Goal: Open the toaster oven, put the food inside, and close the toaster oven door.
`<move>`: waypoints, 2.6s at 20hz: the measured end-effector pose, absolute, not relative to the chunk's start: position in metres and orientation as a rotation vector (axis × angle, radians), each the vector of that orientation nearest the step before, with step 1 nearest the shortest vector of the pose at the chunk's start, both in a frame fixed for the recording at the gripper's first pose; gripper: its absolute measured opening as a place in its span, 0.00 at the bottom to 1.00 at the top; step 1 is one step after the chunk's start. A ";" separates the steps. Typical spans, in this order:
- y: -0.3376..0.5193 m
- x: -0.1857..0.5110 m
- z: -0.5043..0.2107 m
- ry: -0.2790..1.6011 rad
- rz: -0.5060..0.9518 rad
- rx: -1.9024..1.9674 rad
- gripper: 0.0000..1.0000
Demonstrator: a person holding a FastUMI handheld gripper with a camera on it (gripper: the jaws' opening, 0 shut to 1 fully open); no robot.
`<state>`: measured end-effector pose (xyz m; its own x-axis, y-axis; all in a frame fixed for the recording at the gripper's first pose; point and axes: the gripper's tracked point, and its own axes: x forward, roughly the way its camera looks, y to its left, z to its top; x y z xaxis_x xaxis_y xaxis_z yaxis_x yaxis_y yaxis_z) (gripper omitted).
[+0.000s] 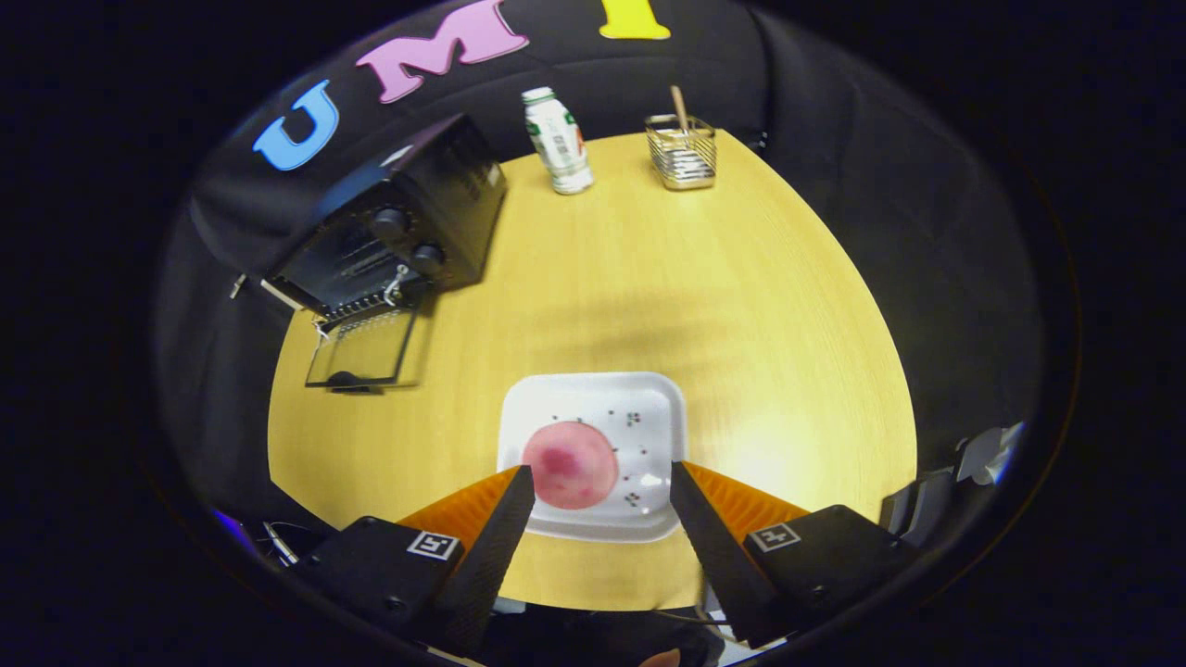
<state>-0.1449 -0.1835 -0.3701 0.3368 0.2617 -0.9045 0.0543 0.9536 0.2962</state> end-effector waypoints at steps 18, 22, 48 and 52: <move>-0.198 -0.137 -0.438 1.486 0.216 0.382 0.07; -0.195 -0.139 -0.433 1.447 0.268 0.562 0.05; -0.092 -0.161 -0.337 1.175 0.003 1.179 0.05; -0.045 -0.146 -0.316 1.120 -0.046 1.248 0.05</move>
<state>-0.1460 -0.0448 -0.3163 0.5057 0.5228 -0.6863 0.5769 0.3865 0.7196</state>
